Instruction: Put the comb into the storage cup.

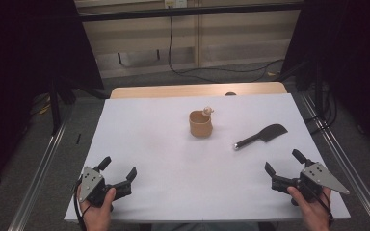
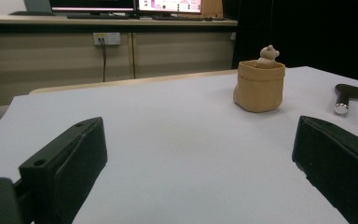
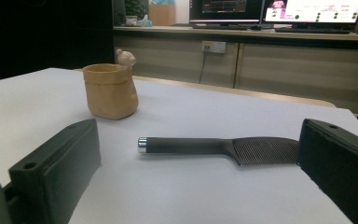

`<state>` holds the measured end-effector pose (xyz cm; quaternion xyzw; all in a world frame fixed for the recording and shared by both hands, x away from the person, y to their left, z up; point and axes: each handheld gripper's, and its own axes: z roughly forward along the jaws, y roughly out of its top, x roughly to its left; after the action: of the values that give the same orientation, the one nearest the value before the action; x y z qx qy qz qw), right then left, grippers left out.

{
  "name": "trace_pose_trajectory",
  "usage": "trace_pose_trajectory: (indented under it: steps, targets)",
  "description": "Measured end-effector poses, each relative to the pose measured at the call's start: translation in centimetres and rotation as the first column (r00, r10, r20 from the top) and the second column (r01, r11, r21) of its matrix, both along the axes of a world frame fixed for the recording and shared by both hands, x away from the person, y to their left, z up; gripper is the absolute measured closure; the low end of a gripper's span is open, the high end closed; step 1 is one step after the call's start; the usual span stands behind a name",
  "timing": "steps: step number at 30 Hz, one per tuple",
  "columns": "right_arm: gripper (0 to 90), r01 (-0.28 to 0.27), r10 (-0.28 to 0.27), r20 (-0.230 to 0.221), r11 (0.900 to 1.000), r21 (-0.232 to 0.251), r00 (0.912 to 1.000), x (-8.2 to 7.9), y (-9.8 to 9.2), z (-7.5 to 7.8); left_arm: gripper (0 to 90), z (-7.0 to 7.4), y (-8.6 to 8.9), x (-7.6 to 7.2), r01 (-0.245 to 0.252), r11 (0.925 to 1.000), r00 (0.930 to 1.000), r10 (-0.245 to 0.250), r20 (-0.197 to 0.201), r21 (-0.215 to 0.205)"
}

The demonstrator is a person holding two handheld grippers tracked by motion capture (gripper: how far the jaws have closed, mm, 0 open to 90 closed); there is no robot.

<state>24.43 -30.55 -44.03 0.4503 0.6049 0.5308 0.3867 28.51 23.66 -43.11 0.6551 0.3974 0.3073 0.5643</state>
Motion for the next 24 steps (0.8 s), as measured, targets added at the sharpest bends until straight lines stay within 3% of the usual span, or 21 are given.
trace_pose_trajectory:
  steps: [12,24]
  targets:
    - [0.0,-0.091,0.091,0.007,0.996,-0.023,0.9958,0.9,1.2,0.6,3.2,0.0,0.0,-0.3,0.01,0.9999,0.9999,-0.01,0.003,0.007]
    - [0.0,-0.098,0.098,-0.011,0.995,-0.014,0.9951,2.5,1.8,1.7,3.2,0.1,0.0,-0.6,0.03,0.9995,0.9994,-0.03,0.014,0.01]
